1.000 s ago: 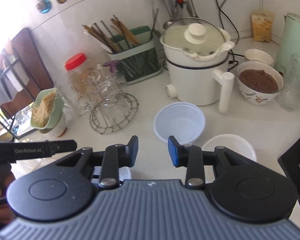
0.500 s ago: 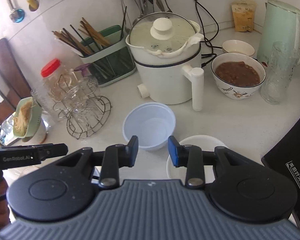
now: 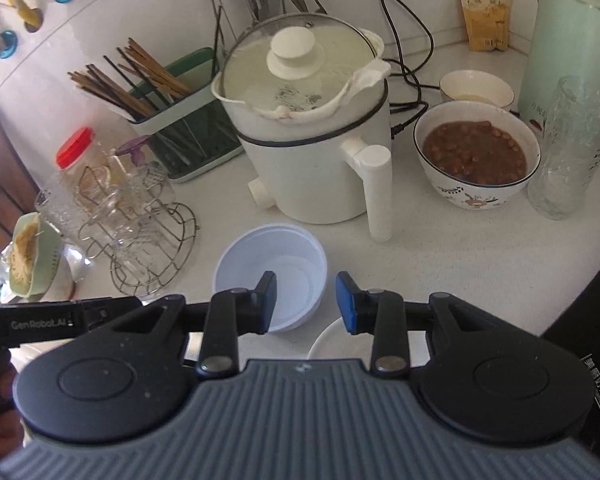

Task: Organize plates and bowls
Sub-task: 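Move both grippers to the second translucent bowl rim and close them, then lift the second translucent bowl with both grippers and lower it into the first bowl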

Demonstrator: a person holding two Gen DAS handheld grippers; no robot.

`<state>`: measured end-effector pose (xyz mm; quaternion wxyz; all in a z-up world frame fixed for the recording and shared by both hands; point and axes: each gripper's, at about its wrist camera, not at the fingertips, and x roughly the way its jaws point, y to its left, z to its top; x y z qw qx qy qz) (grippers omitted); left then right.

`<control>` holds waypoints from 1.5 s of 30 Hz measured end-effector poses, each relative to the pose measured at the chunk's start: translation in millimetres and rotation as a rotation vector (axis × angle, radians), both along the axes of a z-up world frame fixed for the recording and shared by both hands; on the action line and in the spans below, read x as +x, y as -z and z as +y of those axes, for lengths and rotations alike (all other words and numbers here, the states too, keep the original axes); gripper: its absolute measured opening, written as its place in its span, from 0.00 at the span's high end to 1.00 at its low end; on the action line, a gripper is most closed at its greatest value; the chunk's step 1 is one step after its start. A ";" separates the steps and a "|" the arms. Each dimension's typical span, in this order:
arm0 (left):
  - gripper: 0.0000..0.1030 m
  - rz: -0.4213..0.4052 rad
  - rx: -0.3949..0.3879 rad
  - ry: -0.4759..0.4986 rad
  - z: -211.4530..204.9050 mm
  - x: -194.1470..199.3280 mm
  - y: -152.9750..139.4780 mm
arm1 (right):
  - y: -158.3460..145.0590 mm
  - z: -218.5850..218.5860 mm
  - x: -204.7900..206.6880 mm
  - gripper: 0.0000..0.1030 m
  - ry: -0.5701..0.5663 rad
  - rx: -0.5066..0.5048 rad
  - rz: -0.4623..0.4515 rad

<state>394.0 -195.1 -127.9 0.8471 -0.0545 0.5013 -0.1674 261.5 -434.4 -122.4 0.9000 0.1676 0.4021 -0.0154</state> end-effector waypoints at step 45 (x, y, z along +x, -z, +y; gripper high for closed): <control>0.90 0.233 -0.198 0.023 -14.4 64.1 54.5 | 55.6 -0.4 37.3 0.87 0.089 0.165 0.206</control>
